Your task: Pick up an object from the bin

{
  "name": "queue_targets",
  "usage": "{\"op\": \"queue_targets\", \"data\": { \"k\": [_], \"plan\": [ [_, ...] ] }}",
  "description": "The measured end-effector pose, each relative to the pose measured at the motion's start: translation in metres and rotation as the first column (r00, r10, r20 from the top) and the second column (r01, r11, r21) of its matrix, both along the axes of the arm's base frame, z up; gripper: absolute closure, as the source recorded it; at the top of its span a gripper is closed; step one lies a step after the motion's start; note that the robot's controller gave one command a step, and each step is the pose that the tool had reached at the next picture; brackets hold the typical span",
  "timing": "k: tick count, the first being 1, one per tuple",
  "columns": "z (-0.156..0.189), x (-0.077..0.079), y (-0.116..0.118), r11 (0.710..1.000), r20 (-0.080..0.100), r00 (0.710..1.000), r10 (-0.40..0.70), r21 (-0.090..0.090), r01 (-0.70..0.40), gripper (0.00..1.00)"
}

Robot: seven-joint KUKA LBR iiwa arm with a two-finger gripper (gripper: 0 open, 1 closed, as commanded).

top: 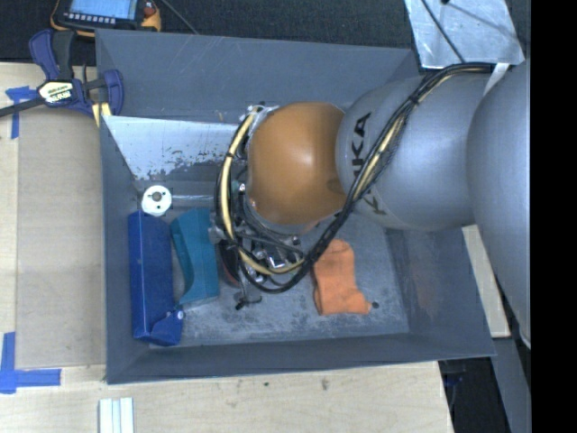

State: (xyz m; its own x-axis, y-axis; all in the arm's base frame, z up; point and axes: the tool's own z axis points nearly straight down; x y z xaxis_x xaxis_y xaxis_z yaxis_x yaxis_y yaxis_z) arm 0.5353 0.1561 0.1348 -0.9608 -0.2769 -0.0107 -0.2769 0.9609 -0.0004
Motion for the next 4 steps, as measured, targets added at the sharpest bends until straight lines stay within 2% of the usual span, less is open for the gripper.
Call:
{"op": "queue_targets", "data": {
  "k": [1, 2, 3, 4],
  "plan": [
    [-0.014, 0.000, -0.047, 0.999, -0.011, 0.999, -0.033, 0.001, 0.033, 0.00],
    [-0.024, 0.050, -0.050, 1.000, -0.008, 1.000, 0.019, -0.007, -0.019, 0.00],
    [-0.035, 0.005, -0.105, 1.000, -0.009, 1.000, 0.023, -0.003, -0.023, 1.00],
    [-0.035, 0.005, -0.105, 1.000, -0.009, 1.000, 0.023, -0.003, -0.023, 1.00]
  ]
}}
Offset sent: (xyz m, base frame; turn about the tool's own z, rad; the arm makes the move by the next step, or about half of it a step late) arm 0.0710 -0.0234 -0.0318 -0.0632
